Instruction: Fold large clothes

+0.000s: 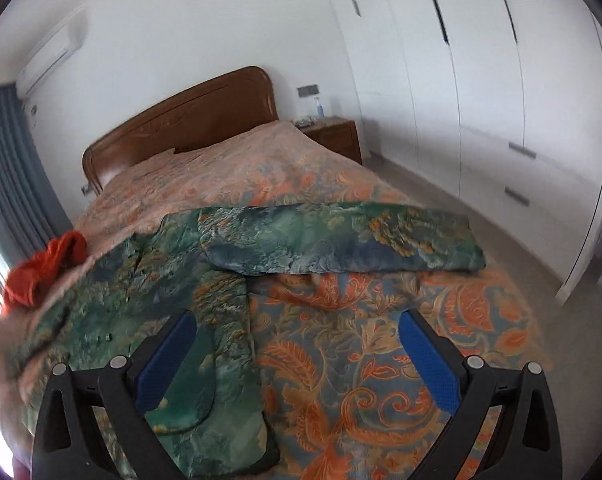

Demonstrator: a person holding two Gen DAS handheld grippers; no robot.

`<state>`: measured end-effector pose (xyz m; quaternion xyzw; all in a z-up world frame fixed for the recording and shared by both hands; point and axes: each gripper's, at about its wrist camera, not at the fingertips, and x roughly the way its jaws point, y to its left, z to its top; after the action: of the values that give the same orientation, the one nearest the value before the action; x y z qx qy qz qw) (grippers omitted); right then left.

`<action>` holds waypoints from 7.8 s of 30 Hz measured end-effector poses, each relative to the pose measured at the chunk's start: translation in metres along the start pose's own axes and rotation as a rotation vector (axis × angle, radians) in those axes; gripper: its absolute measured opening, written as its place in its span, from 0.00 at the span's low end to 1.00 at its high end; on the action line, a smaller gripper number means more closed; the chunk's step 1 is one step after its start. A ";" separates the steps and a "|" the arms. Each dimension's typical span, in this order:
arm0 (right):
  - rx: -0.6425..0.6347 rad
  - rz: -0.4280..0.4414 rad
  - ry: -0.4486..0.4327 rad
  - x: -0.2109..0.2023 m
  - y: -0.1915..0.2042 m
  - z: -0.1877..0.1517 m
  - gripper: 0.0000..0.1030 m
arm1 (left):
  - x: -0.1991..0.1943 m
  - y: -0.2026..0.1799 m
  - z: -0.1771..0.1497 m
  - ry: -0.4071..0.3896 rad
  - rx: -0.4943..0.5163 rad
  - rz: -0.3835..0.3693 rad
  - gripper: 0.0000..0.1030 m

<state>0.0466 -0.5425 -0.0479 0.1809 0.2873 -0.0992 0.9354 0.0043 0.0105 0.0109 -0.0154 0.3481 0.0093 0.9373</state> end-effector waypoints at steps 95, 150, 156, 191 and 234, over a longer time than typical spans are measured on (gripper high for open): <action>-0.256 0.194 0.051 -0.043 0.154 -0.214 0.68 | 0.378 -0.202 0.162 0.285 0.122 -0.076 0.13; -0.339 0.129 0.435 0.309 0.182 0.064 0.69 | 0.201 -0.036 -0.022 0.213 0.006 -0.049 0.85; -0.234 0.045 0.355 0.333 0.174 0.112 0.69 | 0.199 -0.039 -0.016 0.196 0.038 -0.029 0.85; -0.428 0.094 0.039 0.017 0.233 -0.121 0.73 | 0.130 -0.011 -0.049 0.138 0.076 -0.107 0.99; -0.575 0.191 0.160 -0.046 0.291 -0.263 0.73 | 0.316 0.311 -0.004 0.069 -1.287 -0.012 0.50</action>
<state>-0.0380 -0.1683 -0.1417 -0.0579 0.3581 0.0889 0.9276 0.2327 0.3234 -0.2053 -0.5767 0.3027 0.2106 0.7289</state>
